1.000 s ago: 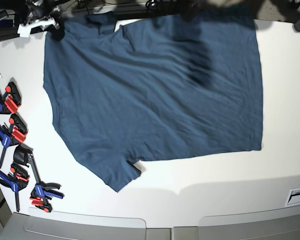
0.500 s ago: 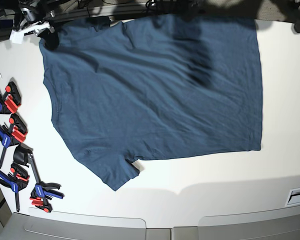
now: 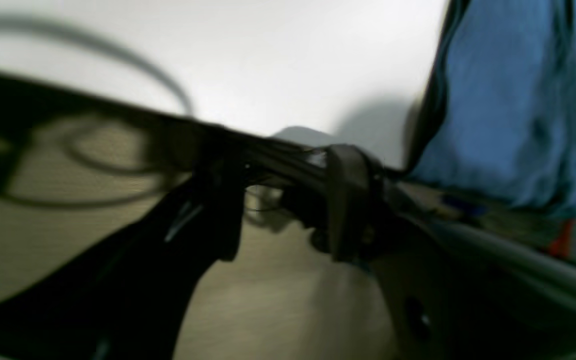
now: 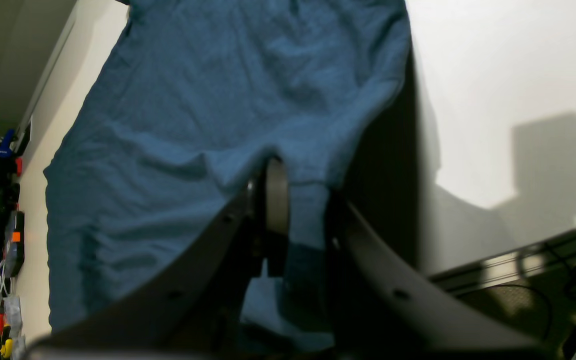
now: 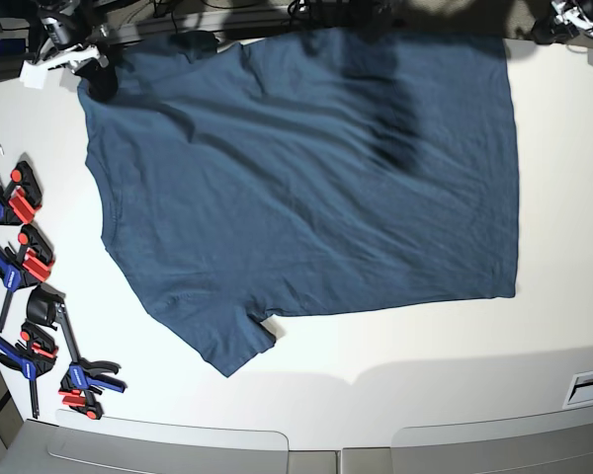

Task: Fold the T-shirt properly
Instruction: 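Lift both shoulder corners and pull the shirt toward the robot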

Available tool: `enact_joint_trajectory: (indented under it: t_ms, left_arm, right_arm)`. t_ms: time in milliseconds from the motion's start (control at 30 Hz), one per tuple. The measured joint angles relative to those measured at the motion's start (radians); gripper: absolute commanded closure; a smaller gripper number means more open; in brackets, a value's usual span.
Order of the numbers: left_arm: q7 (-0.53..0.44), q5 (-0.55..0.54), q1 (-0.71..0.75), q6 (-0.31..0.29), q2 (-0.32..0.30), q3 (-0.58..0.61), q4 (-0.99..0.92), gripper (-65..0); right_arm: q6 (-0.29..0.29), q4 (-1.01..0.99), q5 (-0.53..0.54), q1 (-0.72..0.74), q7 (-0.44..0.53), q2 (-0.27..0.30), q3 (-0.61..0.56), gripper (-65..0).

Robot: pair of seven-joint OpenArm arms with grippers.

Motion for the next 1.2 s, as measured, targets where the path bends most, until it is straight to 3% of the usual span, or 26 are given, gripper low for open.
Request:
enact_joint_trajectory:
  t_ms: [67, 233, 467, 767, 1133, 1200]
  left_arm:
    - [-0.040, 0.024, 0.002, -0.002, -0.001, 0.030, 0.000, -26.9]
    - [-0.008, 0.029, -0.009, -0.005, -0.001, 0.043, 0.012, -26.9]
    - [0.168, -0.051, 0.005, 0.021, 0.010, 0.053, 0.150, -26.9]
    - [0.168, -0.059, 0.116, 0.019, 0.012, 0.055, 0.299, -26.7]
    - [0.093, -0.046, 0.106, 0.019, 0.010, 0.055, 0.351, -26.6]
    - [0.082, 0.017, 0.079, 0.019, 0.011, 0.055, 0.351, -26.6]
  right_arm:
    - [0.000, 0.000, 0.000, 0.000, 0.000, 0.000, 0.000, 0.0]
    - [0.000, 0.000, 0.000, 0.000, 0.000, 0.000, 0.000, 0.0]
    - [0.000, 0.000, -0.023, 0.000, 0.000, 0.000, 0.000, 0.0]
    - [0.000, 0.000, -0.023, 0.000, 0.000, 0.000, 0.000, 0.0]
    - [0.000, 0.000, -0.023, 0.000, 0.000, 0.000, 0.000, 0.0]
    - [0.000, 0.000, -0.023, 0.000, 0.000, 0.000, 0.000, 0.0]
